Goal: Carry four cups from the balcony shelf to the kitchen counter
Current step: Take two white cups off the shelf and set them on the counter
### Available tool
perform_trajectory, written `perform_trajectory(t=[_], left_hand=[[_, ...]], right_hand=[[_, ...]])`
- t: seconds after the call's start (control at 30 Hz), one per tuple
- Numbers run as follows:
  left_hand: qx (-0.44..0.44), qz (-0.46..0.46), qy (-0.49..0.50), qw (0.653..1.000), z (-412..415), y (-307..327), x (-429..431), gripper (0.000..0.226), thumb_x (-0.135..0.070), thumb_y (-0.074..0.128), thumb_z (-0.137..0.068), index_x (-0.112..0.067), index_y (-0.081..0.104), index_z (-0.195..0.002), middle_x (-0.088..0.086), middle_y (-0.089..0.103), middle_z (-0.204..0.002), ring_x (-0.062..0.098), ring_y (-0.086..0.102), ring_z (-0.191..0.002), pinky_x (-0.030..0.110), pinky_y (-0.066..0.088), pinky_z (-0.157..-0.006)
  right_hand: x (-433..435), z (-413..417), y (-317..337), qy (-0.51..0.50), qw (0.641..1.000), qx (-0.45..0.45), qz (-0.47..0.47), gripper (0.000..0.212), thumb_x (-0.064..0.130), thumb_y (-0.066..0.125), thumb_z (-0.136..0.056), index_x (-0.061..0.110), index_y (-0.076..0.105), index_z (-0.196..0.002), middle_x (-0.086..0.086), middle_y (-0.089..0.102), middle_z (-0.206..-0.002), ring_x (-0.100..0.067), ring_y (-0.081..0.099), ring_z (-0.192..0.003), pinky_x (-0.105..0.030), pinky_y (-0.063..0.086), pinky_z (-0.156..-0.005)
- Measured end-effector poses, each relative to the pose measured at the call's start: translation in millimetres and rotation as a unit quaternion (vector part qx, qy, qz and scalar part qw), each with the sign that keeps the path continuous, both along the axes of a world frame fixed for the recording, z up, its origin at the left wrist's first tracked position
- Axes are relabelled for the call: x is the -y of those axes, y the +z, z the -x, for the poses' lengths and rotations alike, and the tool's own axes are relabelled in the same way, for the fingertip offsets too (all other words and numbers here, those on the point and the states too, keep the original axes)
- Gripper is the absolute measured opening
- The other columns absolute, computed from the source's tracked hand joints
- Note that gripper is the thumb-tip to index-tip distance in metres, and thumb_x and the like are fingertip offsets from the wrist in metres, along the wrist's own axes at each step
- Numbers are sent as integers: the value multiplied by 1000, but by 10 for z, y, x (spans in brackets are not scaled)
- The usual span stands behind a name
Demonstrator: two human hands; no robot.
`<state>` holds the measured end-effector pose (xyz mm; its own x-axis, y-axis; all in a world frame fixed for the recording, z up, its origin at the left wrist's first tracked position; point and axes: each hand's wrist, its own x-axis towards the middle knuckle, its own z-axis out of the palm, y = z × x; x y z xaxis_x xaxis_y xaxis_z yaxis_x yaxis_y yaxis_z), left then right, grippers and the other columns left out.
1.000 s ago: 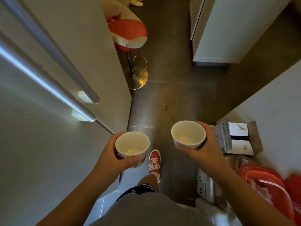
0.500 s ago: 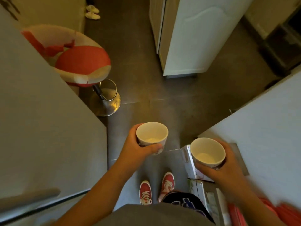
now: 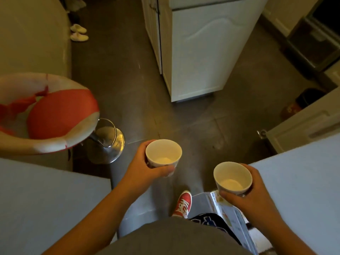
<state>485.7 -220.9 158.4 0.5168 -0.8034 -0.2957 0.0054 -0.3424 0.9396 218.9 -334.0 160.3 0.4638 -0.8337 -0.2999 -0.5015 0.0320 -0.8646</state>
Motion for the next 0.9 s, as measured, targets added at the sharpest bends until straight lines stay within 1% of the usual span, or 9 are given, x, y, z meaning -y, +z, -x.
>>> perform_trajectory(t=[0.1,0.2,0.3,0.37,0.43,0.5,0.63,0.8,0.9], left_hand=[[24,1,14,1000,-312,0,246,70,-20,83,-65,-36,44,-121,-19,54,-115,1,59,-102,7,53,-72],[36,-5,26,999,-594,-2,494,74,-13,84,-65,-32,45,-125,-14,56,-117,-7,59,-101,7,52,-71],[38,-22,35,998,-915,-26,823,69,-36,85,-57,-39,46,-115,-22,56,-112,-9,59,-102,2,49,-68],[45,-31,29,998,-1165,-62,1091,78,-58,86,-49,-44,47,-115,-31,60,-104,-13,58,-103,-2,46,-68],[53,-40,8,998,-1452,-157,1412,74,-52,87,-51,-54,47,-113,-39,60,-103,-16,56,-103,0,48,-70],[58,-36,-12,998,-1759,-245,1801,71,-40,90,-57,-49,46,-113,-32,59,-107,-1,61,-102,13,53,-76],[45,-25,-85,995,-2201,-304,2638,73,-29,89,-57,-43,45,-114,-22,54,-116,8,59,-104,16,49,-77],[13,-18,-209,978,-2323,-166,3812,76,-34,85,-52,-43,45,-116,-20,54,-116,-7,58,-99,6,51,-66],[6,-7,-283,959,-2113,-99,4508,73,-20,87,-59,-42,45,-115,-18,53,-116,-2,60,-99,10,53,-66]], right_hand=[[535,-415,-53,-16,999,36,3,86,39,87,-57,11,39,-122,4,57,-104,-17,68,-94,-16,57,-75],[986,-804,-115,1,1000,25,19,90,32,86,-56,22,40,-131,5,53,-117,-20,57,-108,-19,48,-81],[1443,-1175,-186,1,999,43,21,94,40,90,-50,27,40,-129,7,53,-120,-12,56,-105,-26,46,-86],[1733,-1416,-255,-4,999,46,29,90,36,89,-52,32,40,-127,19,52,-115,-3,56,-100,-19,43,-83],[2026,-1622,-345,-22,998,46,33,87,28,89,-54,34,40,-126,28,49,-113,3,53,-99,-14,41,-79],[2279,-1781,-409,-49,997,45,40,87,19,92,-56,33,41,-125,29,49,-113,4,53,-100,-12,41,-78],[2671,-1915,-442,-120,991,41,30,89,15,93,-53,35,42,-123,27,51,-112,2,54,-100,-16,42,-80],[3022,-1810,-286,-238,970,43,33,87,39,86,-43,36,46,-120,20,56,-115,-2,58,-102,-24,46,-82],[3146,-1590,-260,-303,952,34,36,89,27,88,-49,26,44,-127,12,57,-117,-7,59,-104,-25,47,-83]])
